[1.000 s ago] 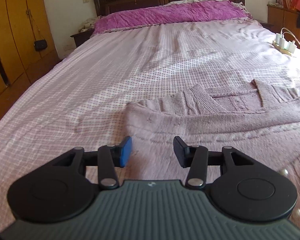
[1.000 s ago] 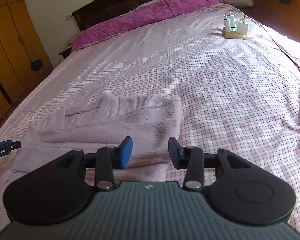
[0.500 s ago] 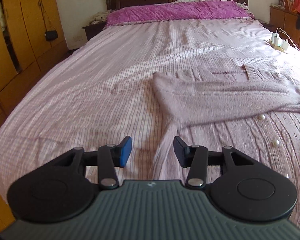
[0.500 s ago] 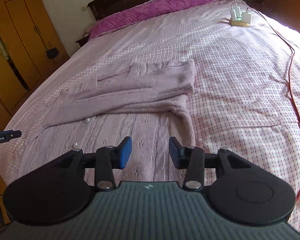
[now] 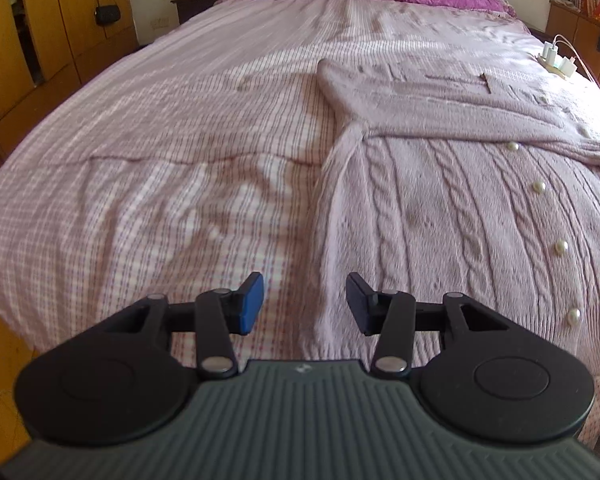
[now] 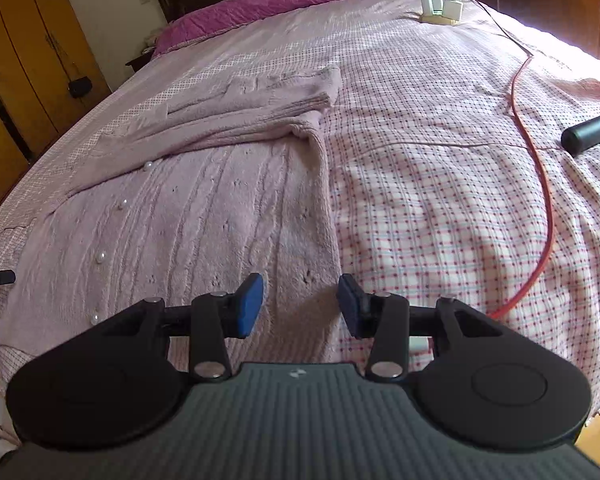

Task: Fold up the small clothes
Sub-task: 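Open the right gripper and move it to the cardigan hem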

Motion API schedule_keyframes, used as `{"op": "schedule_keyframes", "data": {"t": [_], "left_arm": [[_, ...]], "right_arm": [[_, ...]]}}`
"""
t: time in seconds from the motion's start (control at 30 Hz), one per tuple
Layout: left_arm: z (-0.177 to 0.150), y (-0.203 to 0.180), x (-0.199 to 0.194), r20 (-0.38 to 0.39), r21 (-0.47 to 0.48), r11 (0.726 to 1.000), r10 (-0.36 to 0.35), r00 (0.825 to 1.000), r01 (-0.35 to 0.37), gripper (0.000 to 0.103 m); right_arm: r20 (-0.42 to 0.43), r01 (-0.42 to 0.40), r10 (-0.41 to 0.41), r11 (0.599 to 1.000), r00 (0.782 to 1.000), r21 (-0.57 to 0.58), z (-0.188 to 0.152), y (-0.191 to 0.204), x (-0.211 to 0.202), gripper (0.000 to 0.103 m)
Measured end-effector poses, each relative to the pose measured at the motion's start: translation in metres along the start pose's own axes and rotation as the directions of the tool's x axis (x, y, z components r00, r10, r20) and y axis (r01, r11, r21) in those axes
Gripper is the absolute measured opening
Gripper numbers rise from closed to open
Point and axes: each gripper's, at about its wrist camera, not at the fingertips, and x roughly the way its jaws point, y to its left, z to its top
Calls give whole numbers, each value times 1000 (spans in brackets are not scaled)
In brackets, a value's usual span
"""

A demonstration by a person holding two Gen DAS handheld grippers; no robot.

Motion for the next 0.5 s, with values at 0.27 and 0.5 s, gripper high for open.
{"op": "schedule_keyframes", "data": {"t": [0.27,0.5], "left_arm": [[-21,9,7,-68,-27,999,-37,997,35,49],[-29,8,1,-105,-21,994,-107,989,105,53]], "right_arm": [[-68,-23,21,999,997,-25,-25,0,3,63],[-116,-65,60,997,991,-40,-31,8,7,64]]}}
